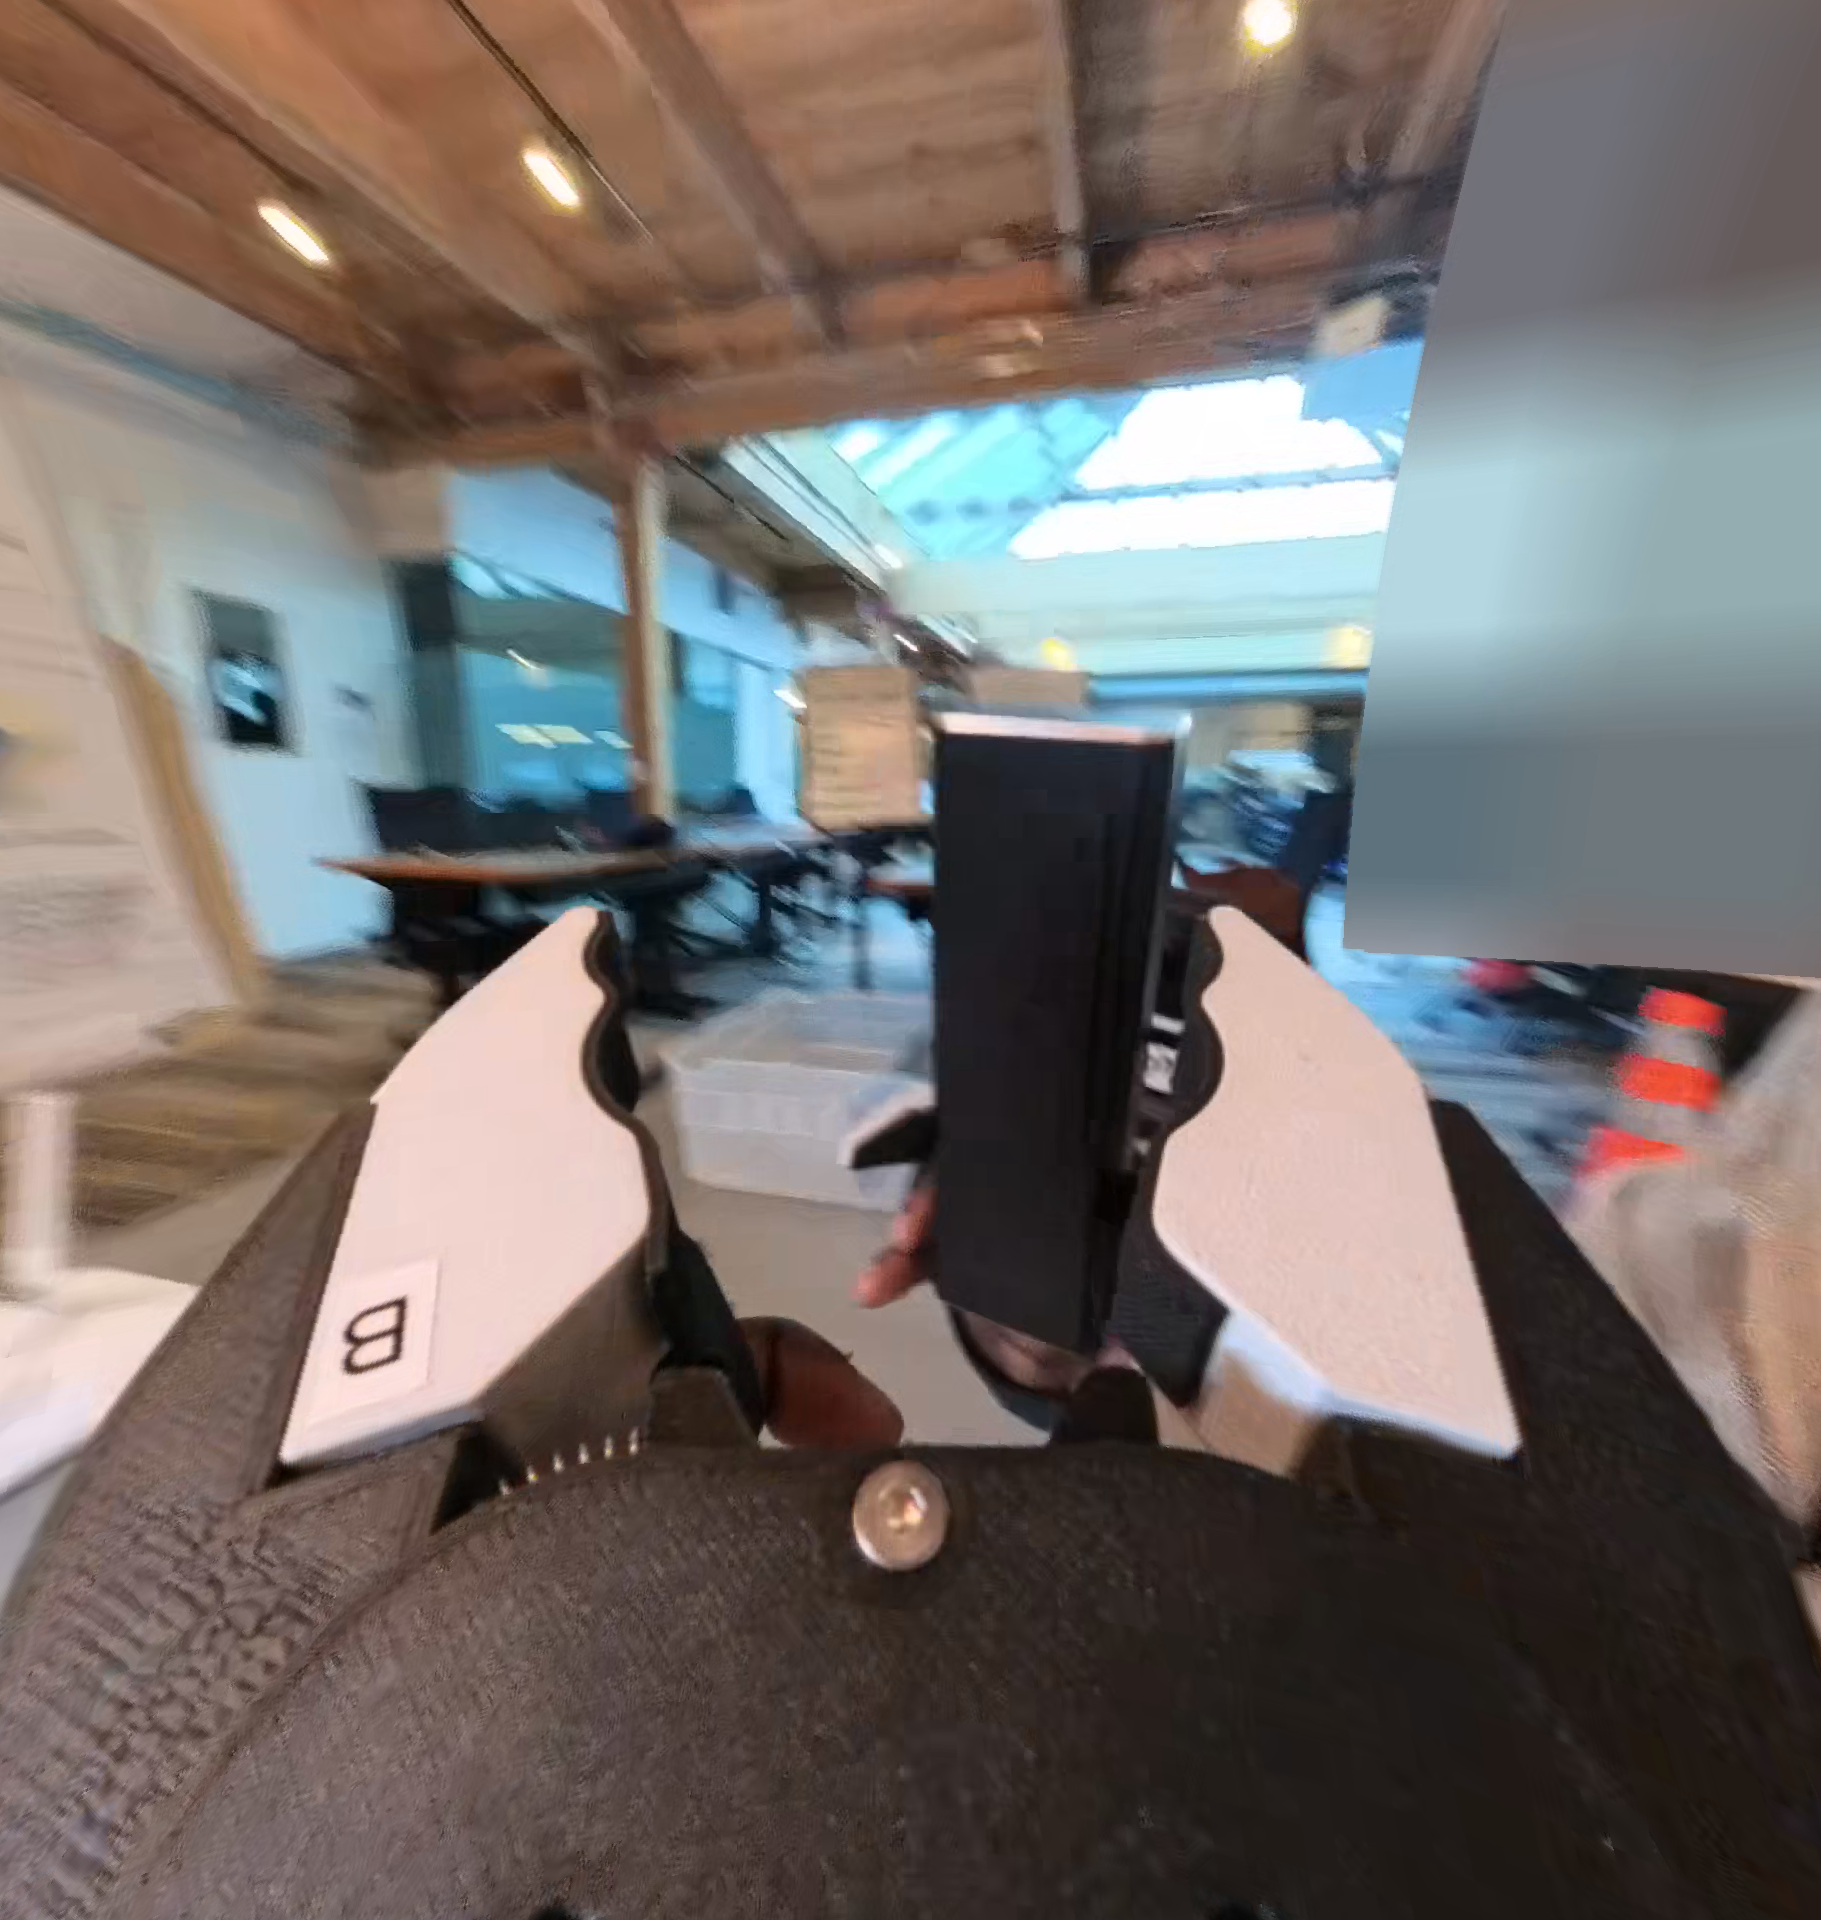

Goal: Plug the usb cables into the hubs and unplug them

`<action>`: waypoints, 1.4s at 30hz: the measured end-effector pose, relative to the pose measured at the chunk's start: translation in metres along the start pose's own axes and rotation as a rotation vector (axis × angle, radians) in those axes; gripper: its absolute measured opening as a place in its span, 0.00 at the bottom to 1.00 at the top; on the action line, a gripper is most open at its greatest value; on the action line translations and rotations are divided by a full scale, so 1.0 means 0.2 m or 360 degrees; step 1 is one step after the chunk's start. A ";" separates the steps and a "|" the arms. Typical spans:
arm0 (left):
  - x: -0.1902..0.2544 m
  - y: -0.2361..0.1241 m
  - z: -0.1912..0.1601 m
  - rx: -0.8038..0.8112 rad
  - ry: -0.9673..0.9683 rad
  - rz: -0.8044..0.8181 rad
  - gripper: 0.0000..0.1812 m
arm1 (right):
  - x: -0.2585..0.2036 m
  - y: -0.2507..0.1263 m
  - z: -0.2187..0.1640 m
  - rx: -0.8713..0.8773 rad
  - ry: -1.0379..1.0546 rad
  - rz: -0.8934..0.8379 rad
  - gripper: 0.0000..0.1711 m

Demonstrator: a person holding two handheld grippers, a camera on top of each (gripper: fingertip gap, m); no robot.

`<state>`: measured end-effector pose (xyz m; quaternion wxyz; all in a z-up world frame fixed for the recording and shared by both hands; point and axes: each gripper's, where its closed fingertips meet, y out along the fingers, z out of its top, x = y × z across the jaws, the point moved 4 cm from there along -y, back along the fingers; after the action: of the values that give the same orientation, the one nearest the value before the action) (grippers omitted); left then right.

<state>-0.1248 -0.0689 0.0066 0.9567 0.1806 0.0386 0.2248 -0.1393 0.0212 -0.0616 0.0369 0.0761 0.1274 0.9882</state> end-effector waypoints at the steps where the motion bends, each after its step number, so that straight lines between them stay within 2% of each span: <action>1: 0.02 0.04 -0.07 -0.0098 -0.0079 -0.0108 0.59 | -0.03 0.02 -0.02 -0.0019 0.0015 0.0043 0.41; 2: 0.06 0.08 -0.14 -0.0180 -0.0143 -0.0218 0.62 | -0.05 0.03 -0.04 -0.0048 0.0027 0.0081 0.41; 4: 0.14 0.13 -0.22 -0.0228 -0.0167 -0.0359 0.55 | -0.09 0.06 -0.09 -0.0121 0.0046 0.0154 0.41; 8: 0.20 0.13 -0.30 -0.0277 0.0020 -0.0448 0.40 | -0.14 0.08 -0.15 -0.0208 0.0075 0.0255 0.41; 13: 0.20 0.08 -0.30 -0.0287 0.0091 -0.0455 0.42 | -0.15 0.09 -0.18 -0.0293 0.0012 0.0278 0.41; 14: 0.19 0.07 -0.31 -0.0300 0.0151 -0.0433 0.40 | -0.14 0.08 -0.19 -0.0340 0.0024 0.0292 0.39; 16: 0.15 0.02 -0.34 -0.0372 0.0306 -0.0335 0.41 | -0.07 0.02 -0.20 -0.0422 0.0118 0.0265 0.41; 18: 0.09 -0.04 -0.37 -0.0421 0.0371 -0.0230 0.42 | 0.05 -0.04 -0.19 -0.0452 0.0384 0.0158 0.39; 19: 0.07 -0.06 -0.39 -0.0434 0.0378 -0.0186 0.42 | 0.11 -0.05 -0.17 -0.0419 0.0602 0.0101 0.35; 21: 0.03 -0.10 -0.44 -0.0472 0.0403 -0.0101 0.42 | 0.18 -0.06 -0.18 -0.0336 0.1064 0.0088 0.16; 22: 0.01 -0.11 -0.47 -0.0514 0.0442 -0.0071 0.42 | 0.17 -0.05 -0.21 -0.0331 0.1263 0.0138 0.13; 25: -0.01 -0.12 -0.54 -0.0645 0.0562 -0.0043 0.42 | 0.07 0.00 -0.30 -0.0477 0.1615 0.0375 0.16; 28: 0.01 -0.11 -0.60 -0.0725 0.0639 -0.0073 0.42 | 0.03 0.05 -0.35 -0.0528 0.1750 0.0392 0.16; 31: 0.02 -0.11 -0.65 -0.0792 0.0689 -0.0089 0.41 | 0.03 0.06 -0.38 -0.0536 0.1799 0.0350 0.06; 36: -0.01 -0.11 -0.68 -0.0839 0.0773 -0.0024 0.40 | 0.05 0.06 -0.40 -0.0599 0.1675 0.0237 0.05; 42: -0.01 -0.10 -0.68 -0.0856 0.0849 0.0018 0.40 | 0.06 0.05 -0.38 -0.0607 0.1654 0.0254 0.05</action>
<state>-0.1393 -0.0420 -0.1275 0.9250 -0.1418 0.2249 0.2713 -0.1647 -0.0057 -0.1309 -0.0925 -0.4196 -0.0584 0.9011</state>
